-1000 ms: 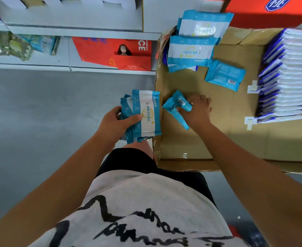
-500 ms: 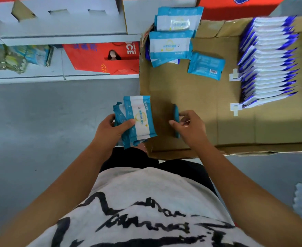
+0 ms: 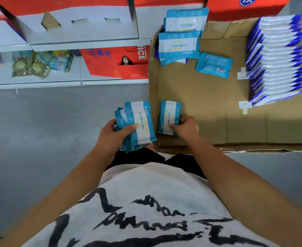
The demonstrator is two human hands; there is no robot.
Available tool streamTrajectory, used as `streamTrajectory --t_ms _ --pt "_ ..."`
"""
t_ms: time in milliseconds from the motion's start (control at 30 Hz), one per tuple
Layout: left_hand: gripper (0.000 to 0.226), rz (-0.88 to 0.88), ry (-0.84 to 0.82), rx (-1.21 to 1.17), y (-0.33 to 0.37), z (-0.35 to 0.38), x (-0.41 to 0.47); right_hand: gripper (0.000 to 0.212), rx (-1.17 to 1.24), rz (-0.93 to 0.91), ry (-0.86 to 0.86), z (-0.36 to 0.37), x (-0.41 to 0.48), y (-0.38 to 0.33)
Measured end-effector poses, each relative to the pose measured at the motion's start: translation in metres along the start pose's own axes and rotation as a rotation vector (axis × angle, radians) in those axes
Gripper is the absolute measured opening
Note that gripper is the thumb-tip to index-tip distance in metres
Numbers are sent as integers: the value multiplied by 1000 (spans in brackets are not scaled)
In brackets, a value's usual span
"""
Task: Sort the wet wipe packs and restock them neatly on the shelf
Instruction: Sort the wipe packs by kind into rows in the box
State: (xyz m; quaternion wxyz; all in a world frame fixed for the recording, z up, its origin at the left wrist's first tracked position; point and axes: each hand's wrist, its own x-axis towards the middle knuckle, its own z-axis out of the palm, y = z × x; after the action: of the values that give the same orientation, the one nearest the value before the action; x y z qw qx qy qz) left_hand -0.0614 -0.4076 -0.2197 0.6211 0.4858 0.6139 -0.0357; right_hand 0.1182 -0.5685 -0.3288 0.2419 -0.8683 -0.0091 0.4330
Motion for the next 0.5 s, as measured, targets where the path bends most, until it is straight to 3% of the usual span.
streamTrajectory --t_ms 200,400,500 --pt "47 70 34 -33 -2 -5 -7 36 177 19 -30 -5 0 9" --pt "47 121 7 -65 -9 27 -27 19 549 -181 -47 -76 -59 34" --pt "43 144 -17 -105 -12 57 -43 25 737 -243 -110 -120 -86 54"
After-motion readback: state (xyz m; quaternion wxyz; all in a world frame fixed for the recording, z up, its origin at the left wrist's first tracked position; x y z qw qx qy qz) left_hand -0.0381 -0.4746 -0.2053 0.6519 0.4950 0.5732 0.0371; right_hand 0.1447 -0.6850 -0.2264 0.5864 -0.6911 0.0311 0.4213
